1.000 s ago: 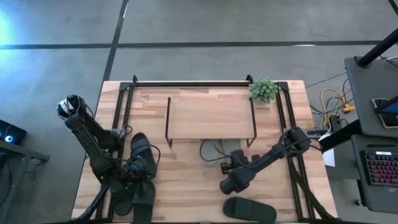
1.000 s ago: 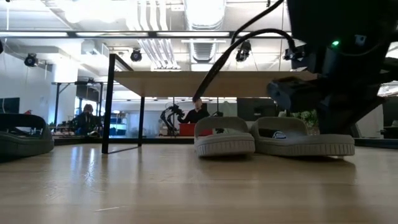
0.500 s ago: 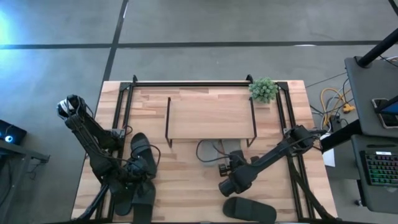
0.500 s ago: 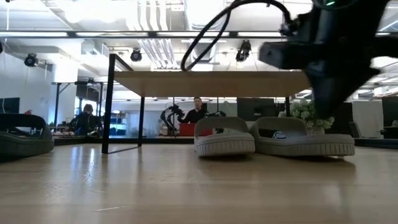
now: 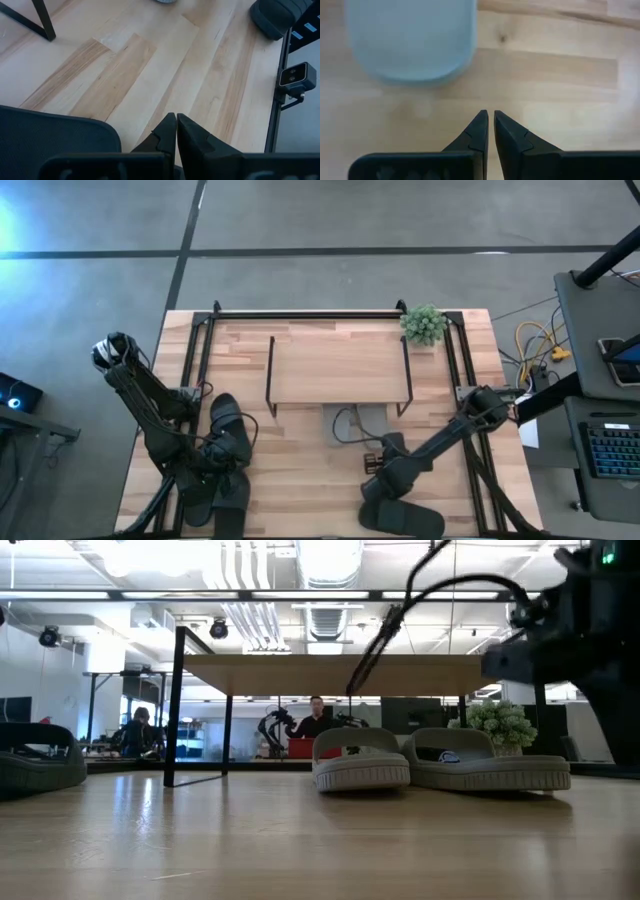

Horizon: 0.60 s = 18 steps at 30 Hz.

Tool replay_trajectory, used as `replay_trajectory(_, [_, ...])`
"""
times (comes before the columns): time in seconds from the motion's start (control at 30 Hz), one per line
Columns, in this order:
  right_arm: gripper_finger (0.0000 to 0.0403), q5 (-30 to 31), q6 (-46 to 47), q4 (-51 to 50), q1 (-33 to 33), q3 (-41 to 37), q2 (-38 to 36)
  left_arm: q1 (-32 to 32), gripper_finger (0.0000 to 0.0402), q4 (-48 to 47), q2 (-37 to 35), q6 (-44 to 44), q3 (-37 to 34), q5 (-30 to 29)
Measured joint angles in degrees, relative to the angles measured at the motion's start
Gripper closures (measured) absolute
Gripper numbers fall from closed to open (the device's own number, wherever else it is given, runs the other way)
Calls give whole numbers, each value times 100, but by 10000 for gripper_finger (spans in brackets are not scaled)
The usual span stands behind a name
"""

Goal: Pick and place slides into the shelf
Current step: Adjust the gray slippers under the shelf

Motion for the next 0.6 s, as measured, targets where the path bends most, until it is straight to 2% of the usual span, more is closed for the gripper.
replay_trajectory(0.27, [381,-137,-256,660,-348,-461,4,9,402,7,0,-48,0,37])
replay_trajectory(0.6, [381,478,-264,717,-565,-633,4,9,402,24,0,-52,0,46])
